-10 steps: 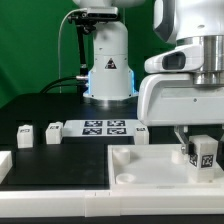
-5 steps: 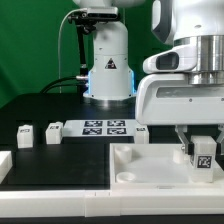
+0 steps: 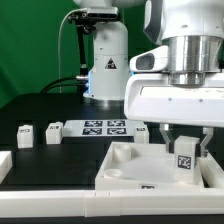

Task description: Assemble one leg

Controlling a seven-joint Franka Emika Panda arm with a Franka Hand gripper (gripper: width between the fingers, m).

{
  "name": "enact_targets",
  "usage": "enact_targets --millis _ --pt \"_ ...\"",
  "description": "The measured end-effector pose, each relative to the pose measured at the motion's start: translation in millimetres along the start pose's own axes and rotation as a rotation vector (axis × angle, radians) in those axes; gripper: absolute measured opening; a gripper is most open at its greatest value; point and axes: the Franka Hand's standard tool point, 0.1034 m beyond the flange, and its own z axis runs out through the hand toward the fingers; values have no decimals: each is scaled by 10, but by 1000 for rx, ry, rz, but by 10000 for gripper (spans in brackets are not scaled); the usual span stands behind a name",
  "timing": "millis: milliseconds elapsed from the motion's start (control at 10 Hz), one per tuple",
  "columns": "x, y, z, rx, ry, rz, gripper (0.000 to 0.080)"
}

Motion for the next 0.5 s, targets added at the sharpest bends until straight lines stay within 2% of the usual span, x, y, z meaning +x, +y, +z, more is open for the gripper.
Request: enact_targets --millis 100,200,300,400,500 --pt "7 8 0 -1 1 -3 299" --pt "4 5 0 -1 1 -4 398" --pt "5 5 0 -1 1 -4 398" --pt "5 5 0 -1 1 -4 566" --pt "5 5 0 -1 1 -4 635"
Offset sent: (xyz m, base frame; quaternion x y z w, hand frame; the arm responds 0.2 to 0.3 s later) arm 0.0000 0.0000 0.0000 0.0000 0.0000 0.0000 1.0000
